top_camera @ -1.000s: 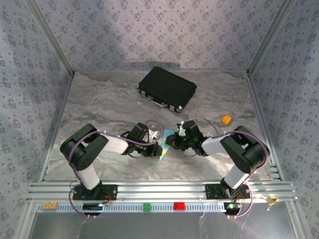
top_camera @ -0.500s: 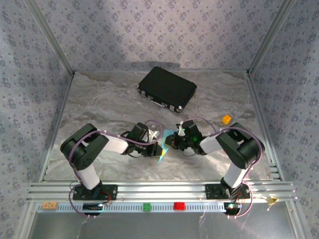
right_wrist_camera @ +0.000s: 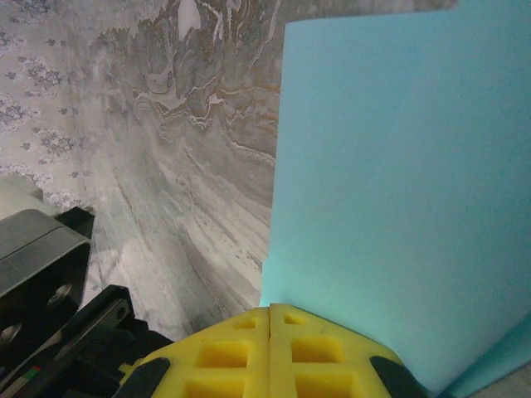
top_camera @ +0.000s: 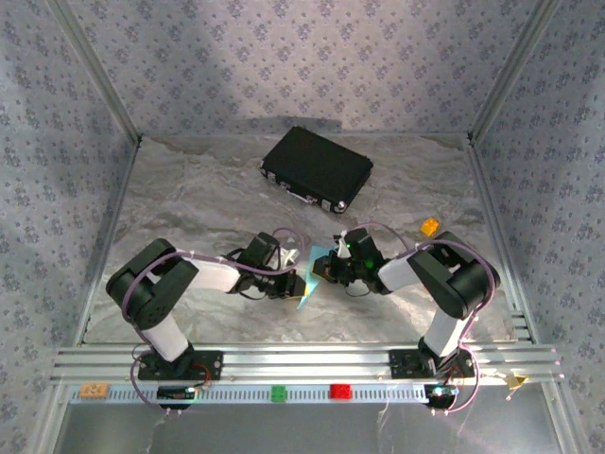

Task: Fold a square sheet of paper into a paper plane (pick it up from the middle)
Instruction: Fold the wing for the fifth time at the center of the table.

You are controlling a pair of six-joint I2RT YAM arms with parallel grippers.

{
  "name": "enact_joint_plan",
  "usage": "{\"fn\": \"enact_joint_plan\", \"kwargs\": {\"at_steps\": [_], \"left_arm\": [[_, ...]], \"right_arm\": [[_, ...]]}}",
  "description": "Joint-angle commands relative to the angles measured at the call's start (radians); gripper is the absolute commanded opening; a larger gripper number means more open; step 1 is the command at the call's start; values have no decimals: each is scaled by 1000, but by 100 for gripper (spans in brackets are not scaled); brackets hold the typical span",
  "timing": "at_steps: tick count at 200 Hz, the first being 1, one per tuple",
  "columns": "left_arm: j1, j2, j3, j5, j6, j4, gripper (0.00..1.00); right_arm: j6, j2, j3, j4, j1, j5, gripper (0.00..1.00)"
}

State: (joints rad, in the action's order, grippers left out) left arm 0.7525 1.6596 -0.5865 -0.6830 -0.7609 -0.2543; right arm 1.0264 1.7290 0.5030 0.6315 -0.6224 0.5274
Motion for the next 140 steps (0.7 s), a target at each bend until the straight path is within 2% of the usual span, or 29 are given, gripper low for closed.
{"fn": "enact_joint_plan", "kwargs": {"at_steps": [1,41,116,140], "left_arm": [[-4,-59,-12,-5,19,100,11],[-2,-45,-10,-58,40,102,3],[-1,42,-7,-97,54,115,5],[-2,60,-4,-98,57,128,0]], "right_arm": [[-28,34,-18,-101,3,-63,6],[-29,42,-6,-118,-2,-70,5],[-19,45,-11,-139,-14,-96,5],[-17,43,-14,-151,-17,-109,5]]}}
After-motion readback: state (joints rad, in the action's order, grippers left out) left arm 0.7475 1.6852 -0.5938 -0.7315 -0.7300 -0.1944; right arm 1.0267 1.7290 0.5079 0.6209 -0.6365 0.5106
